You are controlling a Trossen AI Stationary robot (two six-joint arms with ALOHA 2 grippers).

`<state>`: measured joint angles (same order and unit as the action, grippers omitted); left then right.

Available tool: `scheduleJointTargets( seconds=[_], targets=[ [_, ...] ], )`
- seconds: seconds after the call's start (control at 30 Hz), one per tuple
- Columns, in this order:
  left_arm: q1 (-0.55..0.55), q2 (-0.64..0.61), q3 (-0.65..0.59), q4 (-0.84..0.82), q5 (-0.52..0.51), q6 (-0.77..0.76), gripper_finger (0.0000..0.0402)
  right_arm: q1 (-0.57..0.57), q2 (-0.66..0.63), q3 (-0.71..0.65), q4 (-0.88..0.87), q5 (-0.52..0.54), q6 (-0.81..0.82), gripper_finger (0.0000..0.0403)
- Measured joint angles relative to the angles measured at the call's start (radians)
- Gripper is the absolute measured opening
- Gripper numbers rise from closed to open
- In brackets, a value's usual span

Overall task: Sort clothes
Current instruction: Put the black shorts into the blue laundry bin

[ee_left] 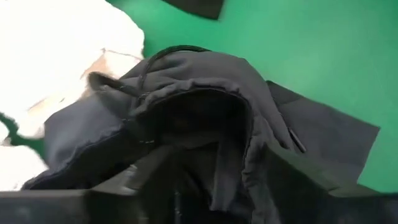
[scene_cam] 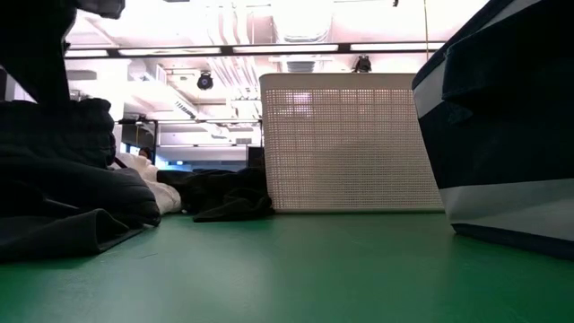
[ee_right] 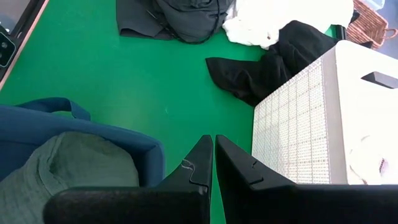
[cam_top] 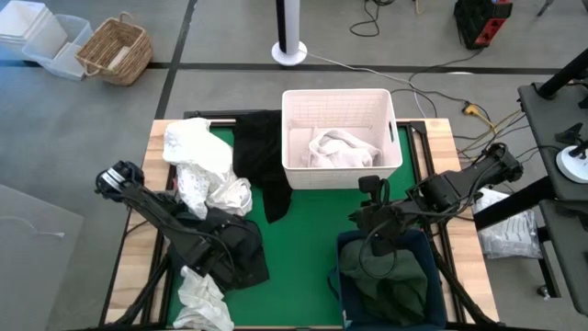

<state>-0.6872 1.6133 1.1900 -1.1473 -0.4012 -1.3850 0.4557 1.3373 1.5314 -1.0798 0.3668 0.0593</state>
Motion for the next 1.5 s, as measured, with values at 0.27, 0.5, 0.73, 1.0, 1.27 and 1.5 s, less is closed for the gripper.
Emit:
scheduleJointTargets(
  seconds=[0.27, 0.5, 0.73, 1.0, 1.27, 1.5],
  targets=[
    [-0.006, 0.021, -0.041, 0.101, 0.008, 0.068, 0.0292, 0.0, 0.0, 0.0, -0.001, 0.0, 0.0, 0.0012],
    [-0.006, 0.022, -0.161, 0.198, 0.019, 0.062, 0.0276, 0.0, 0.0, 0.0, 0.0, 0.0, 0.0, 0.0012],
    [-0.011, 0.022, -0.204, 0.358, -0.01, 0.276, 0.0105, 0.0, 0.0, 0.0, -0.003, 0.0, 0.009, 0.0012],
    [-0.01, 0.022, -0.172, 0.347, -0.076, 0.369, 0.0007, 0.018, -0.01, 0.0, -0.003, 0.0, 0.044, 0.0012],
    [-0.01, 0.022, 0.025, 0.329, -0.219, 0.613, 0.0002, 0.097, -0.102, 0.0, -0.008, 0.001, 0.116, 0.0012],
    [-0.007, 0.022, 0.279, 0.253, -0.334, 0.956, 0.0001, 0.174, -0.223, 0.0, -0.013, 0.002, 0.142, 0.0012]
  ],
)
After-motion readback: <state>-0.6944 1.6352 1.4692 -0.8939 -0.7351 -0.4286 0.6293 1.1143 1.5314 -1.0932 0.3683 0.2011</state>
